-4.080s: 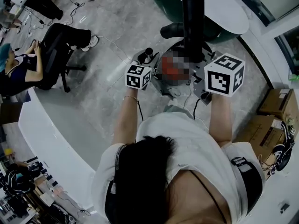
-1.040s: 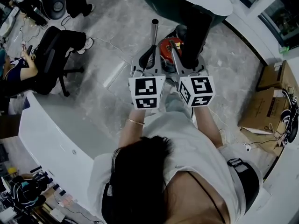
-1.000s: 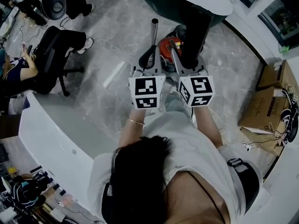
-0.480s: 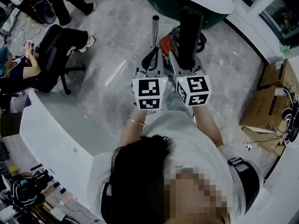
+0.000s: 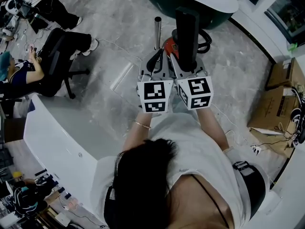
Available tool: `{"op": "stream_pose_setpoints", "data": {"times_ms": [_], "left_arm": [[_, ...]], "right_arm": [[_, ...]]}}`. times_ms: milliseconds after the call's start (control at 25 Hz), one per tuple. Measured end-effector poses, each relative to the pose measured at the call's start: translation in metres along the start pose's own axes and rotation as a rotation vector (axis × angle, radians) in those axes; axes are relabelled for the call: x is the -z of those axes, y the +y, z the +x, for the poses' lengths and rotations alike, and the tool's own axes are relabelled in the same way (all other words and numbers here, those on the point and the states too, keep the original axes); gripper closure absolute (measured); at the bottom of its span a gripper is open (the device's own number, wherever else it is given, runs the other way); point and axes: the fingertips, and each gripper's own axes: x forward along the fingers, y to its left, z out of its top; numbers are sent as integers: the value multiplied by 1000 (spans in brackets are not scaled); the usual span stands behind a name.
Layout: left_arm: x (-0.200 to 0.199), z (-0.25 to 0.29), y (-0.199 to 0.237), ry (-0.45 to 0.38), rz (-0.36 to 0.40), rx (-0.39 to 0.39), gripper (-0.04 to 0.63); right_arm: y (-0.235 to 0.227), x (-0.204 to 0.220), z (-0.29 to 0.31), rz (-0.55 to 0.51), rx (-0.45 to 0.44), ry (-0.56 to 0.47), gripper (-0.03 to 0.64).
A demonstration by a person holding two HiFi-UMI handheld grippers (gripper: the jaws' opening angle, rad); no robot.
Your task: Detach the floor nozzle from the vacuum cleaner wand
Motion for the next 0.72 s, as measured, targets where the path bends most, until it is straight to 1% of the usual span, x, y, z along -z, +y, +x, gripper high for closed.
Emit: {"op": "stream_pose_setpoints", "data": {"times_ms": [160, 440, 720], "left_arm": [[2, 0, 3, 4, -1, -12, 584], [9, 0, -1, 24, -14, -13, 584], [14, -3, 1, 31, -9, -21, 584]], "right_arm": [[-3, 1, 0, 30, -3, 2, 509], [-4, 1, -1, -3, 10, 1, 509], [2, 3, -1, 30, -6, 12, 509]]}}
